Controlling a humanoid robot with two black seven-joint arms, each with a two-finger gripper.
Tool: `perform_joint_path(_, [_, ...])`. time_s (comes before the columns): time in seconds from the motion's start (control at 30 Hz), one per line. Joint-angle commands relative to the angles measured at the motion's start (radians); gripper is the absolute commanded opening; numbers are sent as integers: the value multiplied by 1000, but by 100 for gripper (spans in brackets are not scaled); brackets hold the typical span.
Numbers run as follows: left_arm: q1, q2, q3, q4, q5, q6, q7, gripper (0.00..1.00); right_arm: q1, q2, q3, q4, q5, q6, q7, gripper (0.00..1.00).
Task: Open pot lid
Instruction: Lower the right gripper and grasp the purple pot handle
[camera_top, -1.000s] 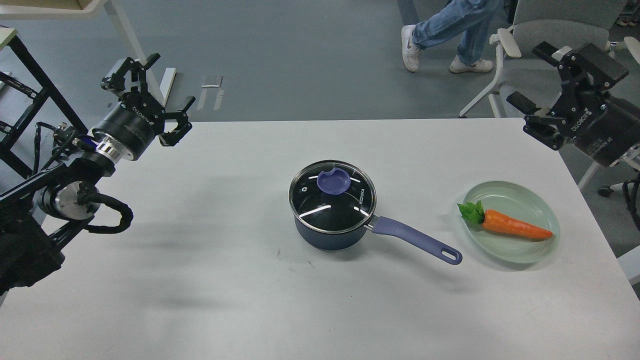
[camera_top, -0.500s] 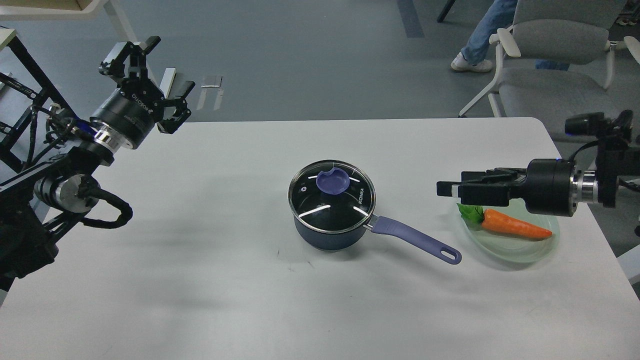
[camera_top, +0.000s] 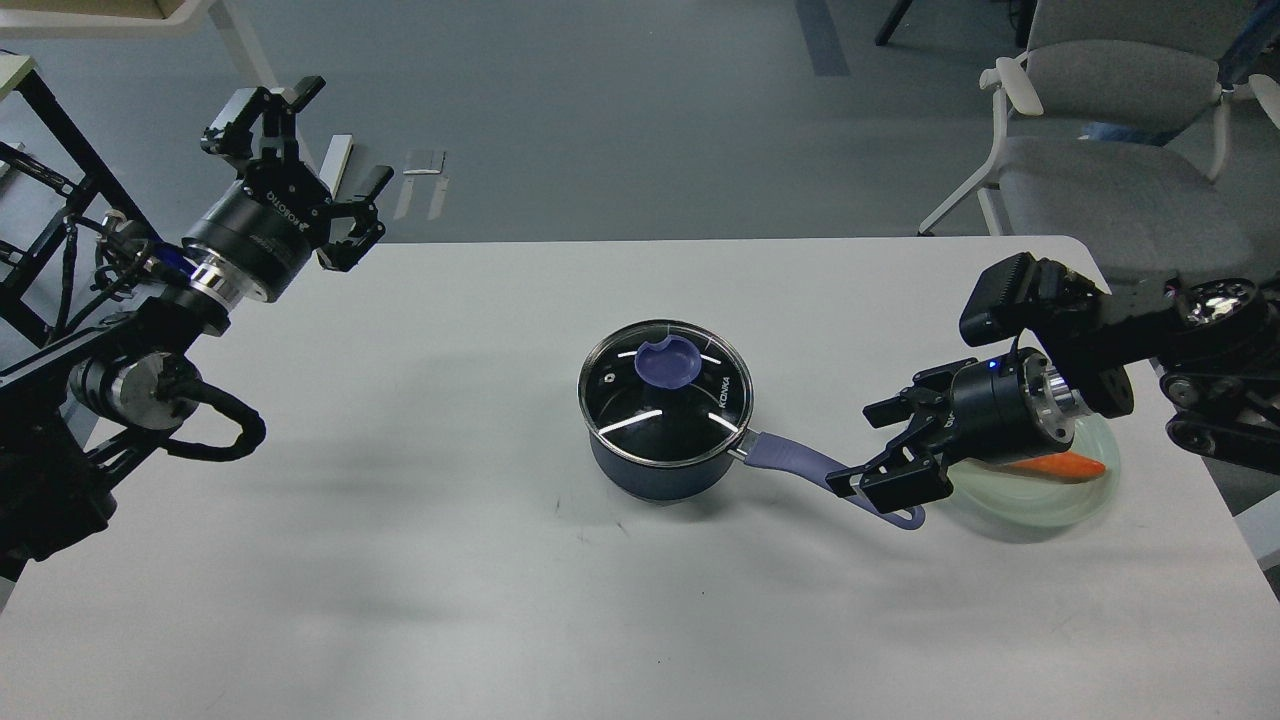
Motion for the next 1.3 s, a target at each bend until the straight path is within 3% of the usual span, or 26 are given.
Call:
perform_joint_path(0.0, [0, 0, 0, 0, 0, -1, 0, 99, 5, 44, -18, -6, -18, -1, 0, 99])
perform_joint_path(0.37, [0, -7, 0, 0, 0, -1, 0, 99, 3, 95, -78, -55, -19, -29, 0, 93])
perform_joint_path(0.57, [2, -8, 0, 0, 0, -1, 0, 99, -7, 96, -89, -68, -18, -67, 0, 71])
perform_joint_path(1.0, [0, -7, 0, 0, 0, -1, 0, 99, -10, 93, -107, -69, -18, -125, 0, 53])
perform_joint_path(1.27, [-8, -3, 0, 0, 2, -3, 0, 99, -10, 91, -112, -69, -19, -125, 0, 34])
